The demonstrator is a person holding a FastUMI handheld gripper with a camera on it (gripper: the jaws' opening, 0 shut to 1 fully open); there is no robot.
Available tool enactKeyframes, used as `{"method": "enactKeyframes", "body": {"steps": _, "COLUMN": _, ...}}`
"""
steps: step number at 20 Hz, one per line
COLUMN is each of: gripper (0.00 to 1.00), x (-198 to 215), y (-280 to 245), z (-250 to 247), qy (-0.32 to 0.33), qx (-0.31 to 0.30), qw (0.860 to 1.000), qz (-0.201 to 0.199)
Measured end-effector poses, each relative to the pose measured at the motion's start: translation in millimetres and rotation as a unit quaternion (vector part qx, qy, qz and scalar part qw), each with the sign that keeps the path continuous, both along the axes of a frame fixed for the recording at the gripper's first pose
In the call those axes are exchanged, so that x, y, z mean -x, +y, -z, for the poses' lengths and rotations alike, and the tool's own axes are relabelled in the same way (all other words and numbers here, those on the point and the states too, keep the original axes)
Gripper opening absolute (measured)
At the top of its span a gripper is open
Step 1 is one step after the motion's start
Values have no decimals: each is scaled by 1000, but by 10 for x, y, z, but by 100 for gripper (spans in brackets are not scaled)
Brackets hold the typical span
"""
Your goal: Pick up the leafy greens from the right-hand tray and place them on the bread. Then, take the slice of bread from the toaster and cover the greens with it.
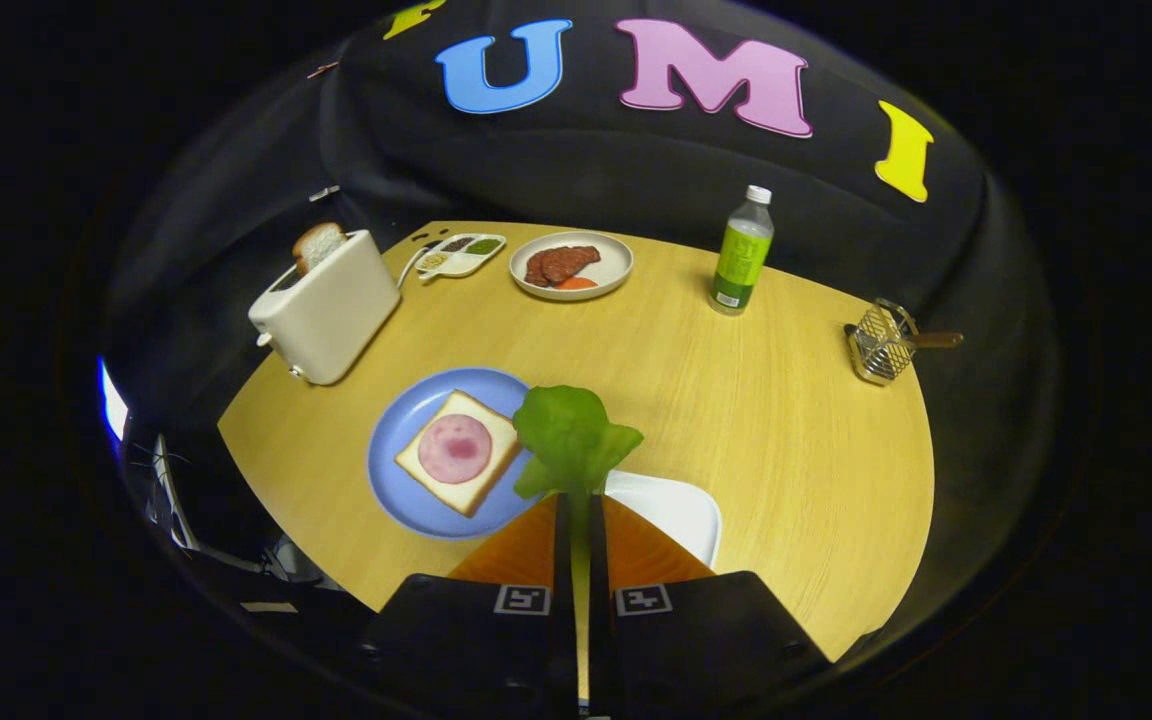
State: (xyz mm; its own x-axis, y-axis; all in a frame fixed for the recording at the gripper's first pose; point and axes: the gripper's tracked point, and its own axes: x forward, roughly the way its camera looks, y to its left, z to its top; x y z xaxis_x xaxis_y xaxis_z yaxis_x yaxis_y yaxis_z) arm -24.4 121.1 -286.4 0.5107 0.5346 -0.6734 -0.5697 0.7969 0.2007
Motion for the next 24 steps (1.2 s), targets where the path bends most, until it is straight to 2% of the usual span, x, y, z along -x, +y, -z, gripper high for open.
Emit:
{"method": "enactKeyframes", "body": {"steps": 4, "gripper": 9, "x": 58, "y": 433, "z": -123, "qy": -7, "qx": -5, "qw": 999, "qz": -35}}
{"method": "enactKeyframes", "body": {"steps": 10, "gripper": 9, "x": 48, "y": 968, "z": -82, "qy": 3, "qx": -10, "qw": 998, "qz": -61}}
{"method": "enactKeyframes", "body": {"steps": 16, "gripper": 9, "x": 27, "y": 1255, "z": 62, "qy": 12, "qx": -2, "qw": 997, "qz": -79}}
{"method": "enactKeyframes", "body": {"steps": 18, "gripper": 13, "x": 3, "y": 1282, "z": 111, "qy": 10, "qx": 4, "qw": 997, "qz": -81}}
{"method": "enactKeyframes", "body": {"steps": 19, "gripper": 20, "x": -22, "y": 1277, "z": 129, "qy": 7, "qx": 9, "qw": 997, "qz": -79}}
{"method": "enactKeyframes", "body": {"steps": 22, "gripper": 65, "x": -70, "y": 1315, "z": 119, "qy": -2, "qx": 3, "qw": 997, "qz": -74}}
{"method": "enactKeyframes", "body": {"steps": 23, "gripper": 70, "x": -78, "y": 1307, "z": 119, "qy": -4, "qx": 3, "qw": 997, "qz": -73}}
{"method": "enactKeyframes", "body": {"steps": 24, "gripper": 70, "x": -90, "y": 1289, "z": 122, "qy": -4, "qx": 4, "qw": 997, "qz": -71}}
